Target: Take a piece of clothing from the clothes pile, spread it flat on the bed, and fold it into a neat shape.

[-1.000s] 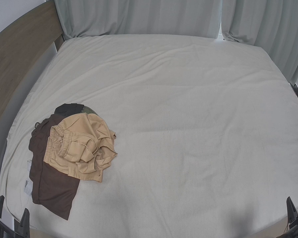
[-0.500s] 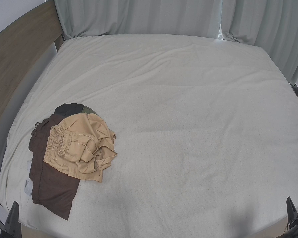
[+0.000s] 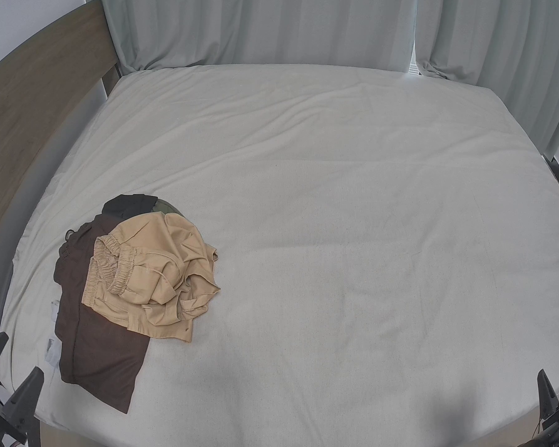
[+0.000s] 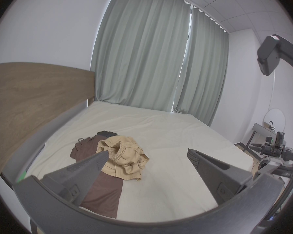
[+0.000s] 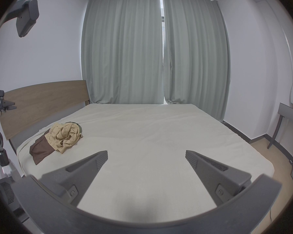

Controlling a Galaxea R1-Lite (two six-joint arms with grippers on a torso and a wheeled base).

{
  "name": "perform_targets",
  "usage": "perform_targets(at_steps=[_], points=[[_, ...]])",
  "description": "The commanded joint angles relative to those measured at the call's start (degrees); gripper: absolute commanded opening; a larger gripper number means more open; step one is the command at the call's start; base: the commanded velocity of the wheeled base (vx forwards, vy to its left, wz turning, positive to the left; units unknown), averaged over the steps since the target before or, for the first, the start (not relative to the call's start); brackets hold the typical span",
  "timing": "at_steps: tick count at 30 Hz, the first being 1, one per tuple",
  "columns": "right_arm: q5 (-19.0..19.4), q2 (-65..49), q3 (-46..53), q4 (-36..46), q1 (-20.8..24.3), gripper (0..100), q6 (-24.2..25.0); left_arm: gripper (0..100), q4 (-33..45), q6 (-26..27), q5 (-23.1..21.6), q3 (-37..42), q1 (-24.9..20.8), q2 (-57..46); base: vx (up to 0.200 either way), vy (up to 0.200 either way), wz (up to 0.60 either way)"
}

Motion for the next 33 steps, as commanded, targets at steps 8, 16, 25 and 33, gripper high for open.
perform_targets(at_steps=[8, 16, 25, 33], points=[[0.02, -0.84, 1.01, 0.08, 0.02, 100, -0.01, 100, -0.78, -4.15, -2.27, 0.22, -1.92, 8.98, 0.0, 0.0, 0.0], [0.02, -0.84, 1.01, 0.08, 0.02, 100, 0.08, 100, -0.87, -4.06, -4.47, -0.22, -4.56, 12.85, 0.0, 0.0, 0.0], [0.02, -0.84, 1.01, 0.08, 0.02, 100, 0.08, 100, -1.66, -4.68, -8.6, -2.59, -4.56, 22.34, 0.0, 0.0, 0.0], [0.02, -0.75, 1.01, 0.08, 0.02, 100, 0.08, 100, -16.96, -8.37, -9.57, -3.38, -3.95, 35.88, 0.0, 0.0, 0.0]])
